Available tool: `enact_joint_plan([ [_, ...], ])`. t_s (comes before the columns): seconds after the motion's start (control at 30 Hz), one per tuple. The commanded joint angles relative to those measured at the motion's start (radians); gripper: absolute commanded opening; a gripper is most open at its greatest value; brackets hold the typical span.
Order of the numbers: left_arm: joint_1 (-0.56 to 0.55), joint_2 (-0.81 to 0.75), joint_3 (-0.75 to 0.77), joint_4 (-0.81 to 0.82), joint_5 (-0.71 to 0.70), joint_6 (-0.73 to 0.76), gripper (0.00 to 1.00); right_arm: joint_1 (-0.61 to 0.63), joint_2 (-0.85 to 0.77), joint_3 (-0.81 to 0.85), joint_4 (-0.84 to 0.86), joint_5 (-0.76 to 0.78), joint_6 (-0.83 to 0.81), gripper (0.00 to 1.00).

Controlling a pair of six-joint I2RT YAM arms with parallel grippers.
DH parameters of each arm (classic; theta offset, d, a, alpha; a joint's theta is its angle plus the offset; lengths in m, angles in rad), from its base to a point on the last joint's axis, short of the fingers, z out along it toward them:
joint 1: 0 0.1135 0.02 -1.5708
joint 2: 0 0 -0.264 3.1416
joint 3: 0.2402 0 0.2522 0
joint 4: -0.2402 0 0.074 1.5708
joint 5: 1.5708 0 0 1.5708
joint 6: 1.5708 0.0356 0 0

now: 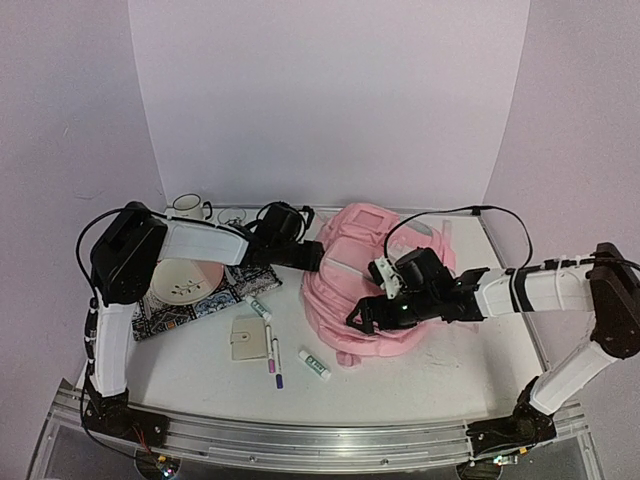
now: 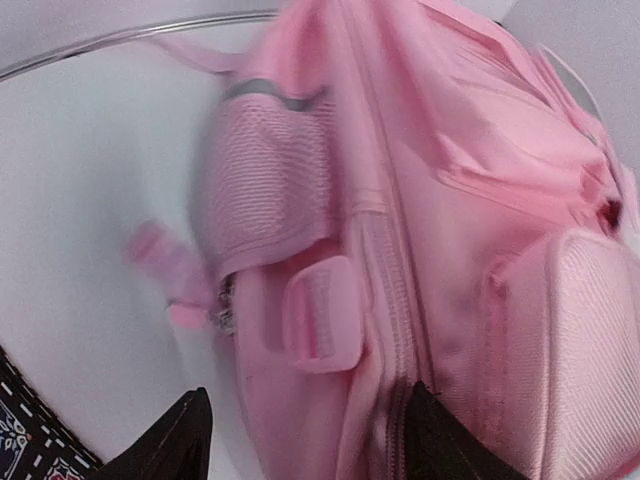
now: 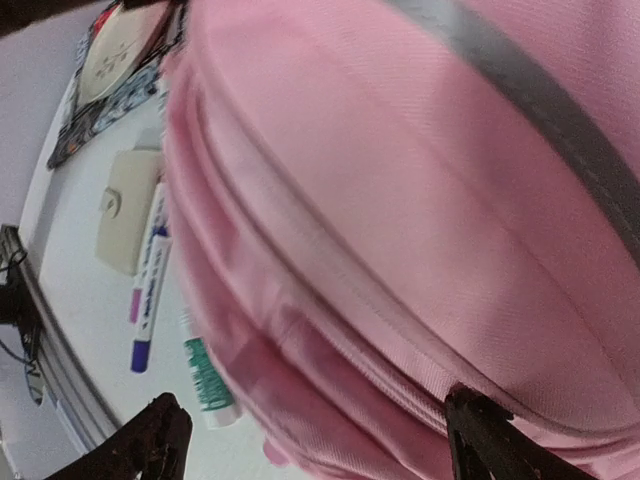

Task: Pack the student bag
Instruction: Adjust the student bag at the center of the board, then grab the upper front pocket of the student bag.

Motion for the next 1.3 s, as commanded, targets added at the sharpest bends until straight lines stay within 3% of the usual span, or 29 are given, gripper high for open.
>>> enact_joint_plan([
  [0.0,0.017,0.014,0.084,-0.059,-0.09,0.097,0.74,0.019,-0.014,0.096,-0.127,-0.042,-0.08,0.9],
  [0.2,0.036,-0.103,0.04,-0.074,-0.128,0.09,0.89,-0.094,-0.12,0.108,-0.256,0.089,-0.183,0.91],
  [0.33,0.019,-0.211,-0.058,-0.077,-0.102,0.041,0.92,-0.186,-0.206,0.033,-0.282,0.112,-0.225,0.89],
  [0.53,-0.082,-0.322,-0.216,-0.078,-0.105,-0.028,0.93,-0.273,-0.242,-0.046,-0.285,0.124,-0.282,0.81],
  [0.67,-0.17,-0.356,-0.274,-0.076,-0.11,-0.068,0.93,-0.273,-0.203,-0.068,-0.263,0.078,-0.302,0.69],
  [0.97,-0.219,-0.353,-0.362,-0.032,-0.069,-0.168,0.9,-0.273,-0.142,-0.1,-0.212,0.02,-0.3,0.56],
  [1.13,-0.219,-0.325,-0.399,0.035,-0.063,-0.236,0.89,-0.272,-0.101,-0.107,-0.186,-0.036,-0.286,0.37],
  [1.27,-0.219,-0.282,-0.417,0.101,-0.058,-0.302,0.84,-0.254,-0.113,-0.117,-0.18,-0.058,-0.259,0.1],
])
